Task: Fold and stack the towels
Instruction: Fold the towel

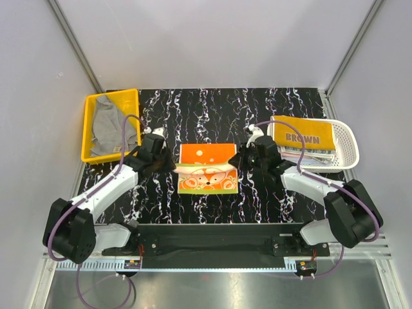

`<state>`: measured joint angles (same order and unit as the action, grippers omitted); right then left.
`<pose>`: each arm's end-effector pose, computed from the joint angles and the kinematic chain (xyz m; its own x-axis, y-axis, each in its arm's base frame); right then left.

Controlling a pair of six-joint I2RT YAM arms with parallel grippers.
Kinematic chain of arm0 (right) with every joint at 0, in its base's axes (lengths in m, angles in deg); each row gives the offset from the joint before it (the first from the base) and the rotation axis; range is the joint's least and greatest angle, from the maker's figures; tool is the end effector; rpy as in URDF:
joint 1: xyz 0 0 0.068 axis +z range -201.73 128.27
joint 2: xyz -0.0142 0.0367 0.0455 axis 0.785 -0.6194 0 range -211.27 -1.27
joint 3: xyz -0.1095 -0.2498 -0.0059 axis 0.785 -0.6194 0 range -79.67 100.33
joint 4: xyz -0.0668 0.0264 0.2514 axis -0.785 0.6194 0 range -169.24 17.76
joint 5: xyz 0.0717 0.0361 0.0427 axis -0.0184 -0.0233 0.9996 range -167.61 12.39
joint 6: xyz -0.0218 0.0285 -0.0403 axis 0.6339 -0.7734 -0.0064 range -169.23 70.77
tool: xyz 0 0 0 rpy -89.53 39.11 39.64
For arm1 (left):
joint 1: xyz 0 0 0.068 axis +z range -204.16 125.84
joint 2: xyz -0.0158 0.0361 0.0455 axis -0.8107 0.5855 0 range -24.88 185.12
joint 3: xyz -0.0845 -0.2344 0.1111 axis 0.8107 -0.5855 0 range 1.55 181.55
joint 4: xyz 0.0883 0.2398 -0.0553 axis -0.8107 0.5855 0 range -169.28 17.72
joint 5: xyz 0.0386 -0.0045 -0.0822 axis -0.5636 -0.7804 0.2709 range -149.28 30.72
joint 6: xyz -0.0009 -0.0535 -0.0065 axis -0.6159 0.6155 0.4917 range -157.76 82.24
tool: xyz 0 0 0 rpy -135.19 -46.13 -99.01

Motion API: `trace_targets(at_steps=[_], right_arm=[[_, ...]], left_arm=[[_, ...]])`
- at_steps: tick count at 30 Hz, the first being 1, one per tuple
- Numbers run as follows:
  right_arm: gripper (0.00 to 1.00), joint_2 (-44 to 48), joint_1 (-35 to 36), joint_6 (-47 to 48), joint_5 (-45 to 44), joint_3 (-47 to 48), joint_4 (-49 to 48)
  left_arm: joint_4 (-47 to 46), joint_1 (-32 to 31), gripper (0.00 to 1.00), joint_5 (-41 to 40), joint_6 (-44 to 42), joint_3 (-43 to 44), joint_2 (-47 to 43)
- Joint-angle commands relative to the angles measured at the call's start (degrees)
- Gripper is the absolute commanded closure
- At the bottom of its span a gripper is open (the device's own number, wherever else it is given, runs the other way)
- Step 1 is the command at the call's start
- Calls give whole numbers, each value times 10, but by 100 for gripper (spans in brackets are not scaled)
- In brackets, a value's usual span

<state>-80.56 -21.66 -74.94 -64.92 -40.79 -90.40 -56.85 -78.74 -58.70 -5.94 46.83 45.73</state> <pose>0.2481 0.1526 0.2066 -0.6650 0.1042 -0.7396 -0.4064 0.7804 0.4753 0.2301 -0.1056 0.2309 -0.7947 -0.2163 -0.5671 0.0037 0.9326 -0.3608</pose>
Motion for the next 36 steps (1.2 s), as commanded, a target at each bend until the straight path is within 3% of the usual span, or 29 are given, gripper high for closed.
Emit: trace_targets(at_steps=[1,5,10,12,17,22,30,36], right_arm=[[96,-9,7,-18,-5,-13,-29],[79,-17,7,-29,6,-24,-42],[71,-29,10,-42,17,-35,-55],[70,-32,10,-44,23,-39,-55],[63,-24,11,-52,17,-43,-53],[64,-33,12,-57,21,-35,-48],[80,-32,13,-62,16,-44,-34],[84,-2,13,-68,22,-70,-25]], left_arm=[[-38,-8,100,14,6,-31,1],[-57,-16,100,16,18,-55,7],[-85,-21,99,21,22,-81,14],[-91,-23,92,26,26,-92,13],[-100,-28,87,32,23,-106,-3],[-108,-28,88,44,16,-111,2],[-116,-35,93,54,19,-115,2],[-114,-38,92,50,24,-133,-6]])
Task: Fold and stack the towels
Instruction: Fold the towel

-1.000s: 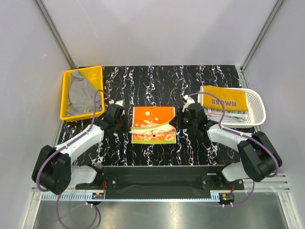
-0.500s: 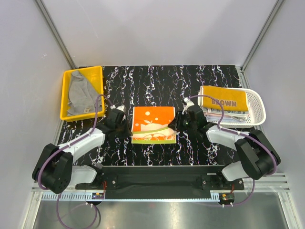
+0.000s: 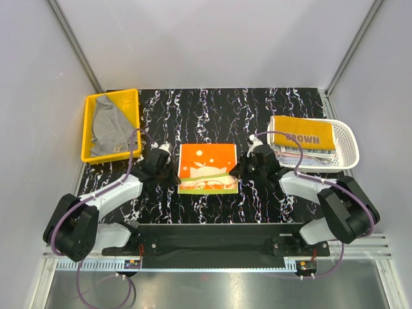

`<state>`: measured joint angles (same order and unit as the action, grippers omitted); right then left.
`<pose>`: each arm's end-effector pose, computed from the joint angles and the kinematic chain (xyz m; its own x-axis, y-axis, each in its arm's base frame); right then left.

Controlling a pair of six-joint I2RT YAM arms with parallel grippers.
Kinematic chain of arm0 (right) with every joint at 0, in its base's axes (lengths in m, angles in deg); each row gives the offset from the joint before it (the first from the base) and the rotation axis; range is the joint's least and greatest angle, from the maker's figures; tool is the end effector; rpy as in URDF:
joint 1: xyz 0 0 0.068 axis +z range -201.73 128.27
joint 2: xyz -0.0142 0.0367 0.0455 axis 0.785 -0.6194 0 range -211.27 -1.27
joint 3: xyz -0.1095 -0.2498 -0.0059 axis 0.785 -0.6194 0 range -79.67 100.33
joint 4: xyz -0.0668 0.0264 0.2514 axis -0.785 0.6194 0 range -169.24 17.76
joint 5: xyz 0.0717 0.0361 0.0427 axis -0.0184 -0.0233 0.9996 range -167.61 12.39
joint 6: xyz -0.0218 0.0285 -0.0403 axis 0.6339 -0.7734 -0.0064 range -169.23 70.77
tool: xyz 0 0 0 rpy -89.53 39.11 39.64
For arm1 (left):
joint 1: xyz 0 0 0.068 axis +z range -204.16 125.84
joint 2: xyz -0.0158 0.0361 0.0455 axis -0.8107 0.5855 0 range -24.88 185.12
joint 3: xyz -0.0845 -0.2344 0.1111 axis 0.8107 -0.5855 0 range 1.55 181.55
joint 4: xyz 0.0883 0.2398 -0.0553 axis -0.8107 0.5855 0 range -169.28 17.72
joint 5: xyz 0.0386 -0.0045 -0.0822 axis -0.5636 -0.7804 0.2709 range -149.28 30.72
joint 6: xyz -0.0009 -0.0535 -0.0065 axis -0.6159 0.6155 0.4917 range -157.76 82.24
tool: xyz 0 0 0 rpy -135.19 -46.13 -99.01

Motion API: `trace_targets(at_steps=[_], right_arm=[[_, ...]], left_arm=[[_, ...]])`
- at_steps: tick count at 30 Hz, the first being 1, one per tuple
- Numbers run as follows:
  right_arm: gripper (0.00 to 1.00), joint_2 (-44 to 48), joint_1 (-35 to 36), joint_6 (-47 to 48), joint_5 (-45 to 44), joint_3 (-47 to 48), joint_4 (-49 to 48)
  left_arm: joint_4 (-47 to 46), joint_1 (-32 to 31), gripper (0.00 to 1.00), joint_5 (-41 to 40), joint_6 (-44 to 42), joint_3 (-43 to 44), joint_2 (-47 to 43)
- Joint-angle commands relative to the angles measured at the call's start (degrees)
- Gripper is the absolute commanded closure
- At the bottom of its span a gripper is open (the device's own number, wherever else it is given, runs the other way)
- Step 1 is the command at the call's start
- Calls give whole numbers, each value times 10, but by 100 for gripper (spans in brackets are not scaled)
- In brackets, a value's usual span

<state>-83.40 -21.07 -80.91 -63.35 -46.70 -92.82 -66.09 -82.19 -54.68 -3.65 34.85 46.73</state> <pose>0.2344 0.1491 0.1657 -0.7759 0.1318 -0.6169 -0.3043 0.7783 0.5492 0.2055 -0.1126 0.1736 -0.8594 -0.1757 -0.4801 0.0369 0.9153 -0.4011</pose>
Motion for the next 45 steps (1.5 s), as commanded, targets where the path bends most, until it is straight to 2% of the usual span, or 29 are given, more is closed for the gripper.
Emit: trace_targets(at_steps=[1,7,12,18,23,26,31,39,45], right_arm=[[85,35,7,-9,9,-19,1],[85,59,8,-21,7,-40,10],[65,67,8,-8,-26,-27,36],[62,72,8,2,-58,-14,53],[57,46,9,6,-49,13,38],[57,32,9,6,-55,29,38],[57,5,14,-6,-74,58,58],[61,-37,38,-6,-49,67,61],[66,26,58,-6,-45,24,88]], left_arm=[[-21,-4,92,7,3,-16,-17],[-25,-4,92,3,6,-27,-18],[-20,-4,91,0,4,-21,-16],[-14,-4,88,-4,1,-18,-20],[-12,-4,88,-3,0,-13,-21],[-5,-4,87,-5,-2,-3,-24],[4,-4,81,-4,0,0,-44],[25,-3,74,-5,3,17,-66],[32,-4,71,-28,17,34,-59]])
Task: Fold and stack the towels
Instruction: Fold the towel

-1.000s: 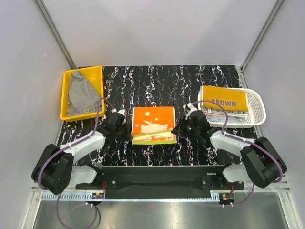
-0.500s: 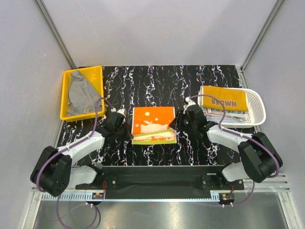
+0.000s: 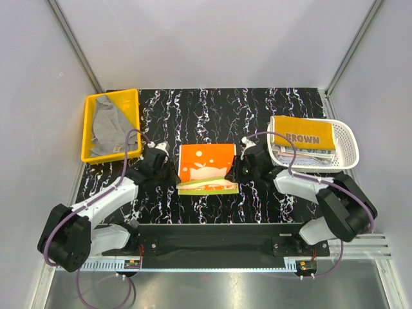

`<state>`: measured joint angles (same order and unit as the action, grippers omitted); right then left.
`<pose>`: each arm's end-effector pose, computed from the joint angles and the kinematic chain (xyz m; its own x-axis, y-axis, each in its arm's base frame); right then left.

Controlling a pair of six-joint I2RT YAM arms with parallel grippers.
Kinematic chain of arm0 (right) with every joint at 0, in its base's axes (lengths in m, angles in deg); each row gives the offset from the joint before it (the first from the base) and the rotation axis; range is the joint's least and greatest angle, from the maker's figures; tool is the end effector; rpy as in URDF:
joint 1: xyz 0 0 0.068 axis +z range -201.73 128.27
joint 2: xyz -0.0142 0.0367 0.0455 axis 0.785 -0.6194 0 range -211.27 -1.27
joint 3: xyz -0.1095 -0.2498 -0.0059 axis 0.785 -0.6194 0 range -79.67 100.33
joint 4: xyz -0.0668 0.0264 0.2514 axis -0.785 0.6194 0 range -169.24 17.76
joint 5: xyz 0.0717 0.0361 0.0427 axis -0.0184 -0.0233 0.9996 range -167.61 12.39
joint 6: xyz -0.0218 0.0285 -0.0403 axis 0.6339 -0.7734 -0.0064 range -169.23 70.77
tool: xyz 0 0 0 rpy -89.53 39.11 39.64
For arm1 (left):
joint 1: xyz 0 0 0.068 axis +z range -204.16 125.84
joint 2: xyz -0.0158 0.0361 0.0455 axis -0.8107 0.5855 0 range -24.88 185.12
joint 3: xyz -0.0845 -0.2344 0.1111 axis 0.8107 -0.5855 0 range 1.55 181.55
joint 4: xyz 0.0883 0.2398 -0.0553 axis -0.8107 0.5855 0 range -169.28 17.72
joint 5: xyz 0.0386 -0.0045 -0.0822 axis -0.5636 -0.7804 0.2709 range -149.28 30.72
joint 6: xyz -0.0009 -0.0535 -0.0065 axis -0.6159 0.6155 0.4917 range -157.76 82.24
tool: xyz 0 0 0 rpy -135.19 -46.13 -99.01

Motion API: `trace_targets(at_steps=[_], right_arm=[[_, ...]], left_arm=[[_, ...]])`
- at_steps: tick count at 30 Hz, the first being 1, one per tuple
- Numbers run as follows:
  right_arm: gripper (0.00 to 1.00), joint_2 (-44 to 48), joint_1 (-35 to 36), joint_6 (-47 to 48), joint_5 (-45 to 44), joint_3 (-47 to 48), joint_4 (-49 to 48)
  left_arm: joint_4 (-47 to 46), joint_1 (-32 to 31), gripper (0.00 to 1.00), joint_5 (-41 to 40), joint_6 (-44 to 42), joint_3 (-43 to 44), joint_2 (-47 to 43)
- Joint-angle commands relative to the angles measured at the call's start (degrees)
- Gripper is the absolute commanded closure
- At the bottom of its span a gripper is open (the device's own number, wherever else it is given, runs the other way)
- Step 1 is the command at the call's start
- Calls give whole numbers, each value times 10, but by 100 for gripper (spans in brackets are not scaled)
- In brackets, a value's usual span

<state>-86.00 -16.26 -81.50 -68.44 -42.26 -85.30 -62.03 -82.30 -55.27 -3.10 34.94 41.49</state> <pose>0.2313 0.1716 0.1649 -0.8120 0.0687 -0.5796 -0.2801 0.8253 0.4903 0.1950 -0.1070 0.1882 -0.8476 -0.1901 -0.4955 0.0340 0.9123 -0.4080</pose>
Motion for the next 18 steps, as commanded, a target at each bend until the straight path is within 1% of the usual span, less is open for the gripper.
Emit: trace_targets(at_steps=[1,6,7,8,10,13,14,15,16,18], right_arm=[[66,66,10,-2,4,-29,18],[66,140,12,-14,-10,-67,52],[65,148,12,-14,-19,-67,54],[64,152,11,-19,-26,-66,57],[63,150,11,-23,-44,-42,94],[62,114,9,-17,-113,25,147],[63,99,7,-2,-124,46,159],[62,64,4,4,-134,94,187],[63,47,-1,14,-146,115,196],[63,0,-24,23,-140,168,200]], left_arm=[[-9,-2,71,-26,14,37,-3],[-18,-2,70,-39,26,62,37],[-18,-1,70,-38,28,69,45],[-15,2,70,-54,30,76,54],[-14,10,70,-59,30,100,82],[-8,31,70,-65,27,141,118],[-8,35,70,-66,26,151,127],[-6,40,70,-74,21,163,138],[1,49,70,-76,18,191,159],[8,65,70,-83,8,217,182]])
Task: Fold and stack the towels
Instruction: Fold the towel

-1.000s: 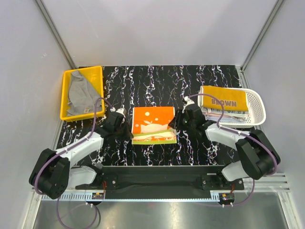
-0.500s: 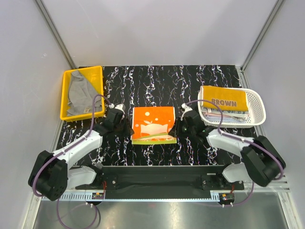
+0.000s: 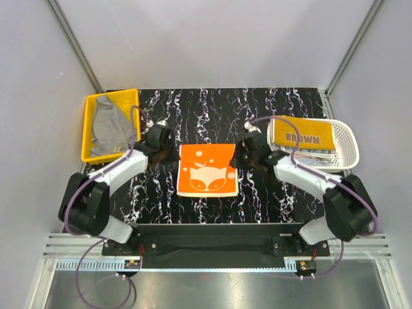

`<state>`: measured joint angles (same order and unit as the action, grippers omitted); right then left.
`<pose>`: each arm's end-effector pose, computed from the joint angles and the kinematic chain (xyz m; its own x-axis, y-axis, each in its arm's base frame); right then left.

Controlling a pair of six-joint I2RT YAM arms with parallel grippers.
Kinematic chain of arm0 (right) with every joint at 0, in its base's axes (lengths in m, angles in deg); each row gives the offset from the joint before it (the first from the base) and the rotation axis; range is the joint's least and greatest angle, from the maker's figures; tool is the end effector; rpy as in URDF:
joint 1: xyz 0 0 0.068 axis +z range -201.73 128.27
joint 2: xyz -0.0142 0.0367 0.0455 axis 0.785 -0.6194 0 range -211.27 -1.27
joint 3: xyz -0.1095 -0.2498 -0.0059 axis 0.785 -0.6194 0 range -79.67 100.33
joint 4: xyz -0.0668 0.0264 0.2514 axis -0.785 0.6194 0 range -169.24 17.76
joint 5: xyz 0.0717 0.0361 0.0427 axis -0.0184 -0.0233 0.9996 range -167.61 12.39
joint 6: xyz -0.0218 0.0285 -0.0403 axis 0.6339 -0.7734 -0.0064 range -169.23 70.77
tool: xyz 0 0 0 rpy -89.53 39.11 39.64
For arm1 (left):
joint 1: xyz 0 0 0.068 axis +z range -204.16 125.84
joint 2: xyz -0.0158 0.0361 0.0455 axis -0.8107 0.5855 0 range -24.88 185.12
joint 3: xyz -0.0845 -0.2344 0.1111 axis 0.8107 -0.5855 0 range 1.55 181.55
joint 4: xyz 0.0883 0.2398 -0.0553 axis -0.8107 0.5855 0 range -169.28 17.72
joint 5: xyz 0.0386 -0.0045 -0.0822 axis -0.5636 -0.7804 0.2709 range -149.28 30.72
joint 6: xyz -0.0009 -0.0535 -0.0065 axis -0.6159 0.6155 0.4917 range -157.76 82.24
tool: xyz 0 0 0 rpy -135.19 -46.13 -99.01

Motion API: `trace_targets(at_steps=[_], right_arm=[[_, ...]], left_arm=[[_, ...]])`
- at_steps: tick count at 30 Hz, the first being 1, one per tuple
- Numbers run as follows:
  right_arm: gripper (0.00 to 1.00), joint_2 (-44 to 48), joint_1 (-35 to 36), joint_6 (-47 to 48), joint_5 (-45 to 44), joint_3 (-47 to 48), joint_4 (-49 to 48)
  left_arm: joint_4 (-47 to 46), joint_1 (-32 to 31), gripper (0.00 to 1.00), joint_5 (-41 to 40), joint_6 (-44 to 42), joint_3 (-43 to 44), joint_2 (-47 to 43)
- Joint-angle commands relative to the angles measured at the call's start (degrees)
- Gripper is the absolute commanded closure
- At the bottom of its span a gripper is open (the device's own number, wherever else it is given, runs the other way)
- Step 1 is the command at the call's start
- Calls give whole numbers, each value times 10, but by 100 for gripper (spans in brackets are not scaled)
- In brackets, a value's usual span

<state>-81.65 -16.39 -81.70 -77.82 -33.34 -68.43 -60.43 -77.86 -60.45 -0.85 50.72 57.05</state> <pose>0.2368 0.1676 0.2090 -0.7948 0.0947 -0.5995 -0.1772 0.9085 0.3784 0.2654 -0.1156 0.2069 -0.8083 -0.3009 -0.5060 -0.1190 0.9253 -0.3601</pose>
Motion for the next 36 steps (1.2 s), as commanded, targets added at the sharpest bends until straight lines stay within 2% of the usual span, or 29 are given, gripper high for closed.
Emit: trace_targets(at_steps=[1,5,8,12,17,36], right_arm=[[63,-59,-32,27,-45,96,33],[64,-155,-63,46,-48,188,60],[65,-188,-67,52,-49,220,71],[62,-219,-73,56,-45,250,79],[58,-247,-79,62,-42,275,89],[56,-300,-96,58,-17,302,55]], left_arm=[[0,26,70,-31,-18,72,50],[15,52,70,-17,-37,141,100],[24,67,69,-16,-40,164,130],[27,79,67,34,-53,207,170],[18,79,64,47,-53,220,198],[-12,79,65,86,-39,231,253]])
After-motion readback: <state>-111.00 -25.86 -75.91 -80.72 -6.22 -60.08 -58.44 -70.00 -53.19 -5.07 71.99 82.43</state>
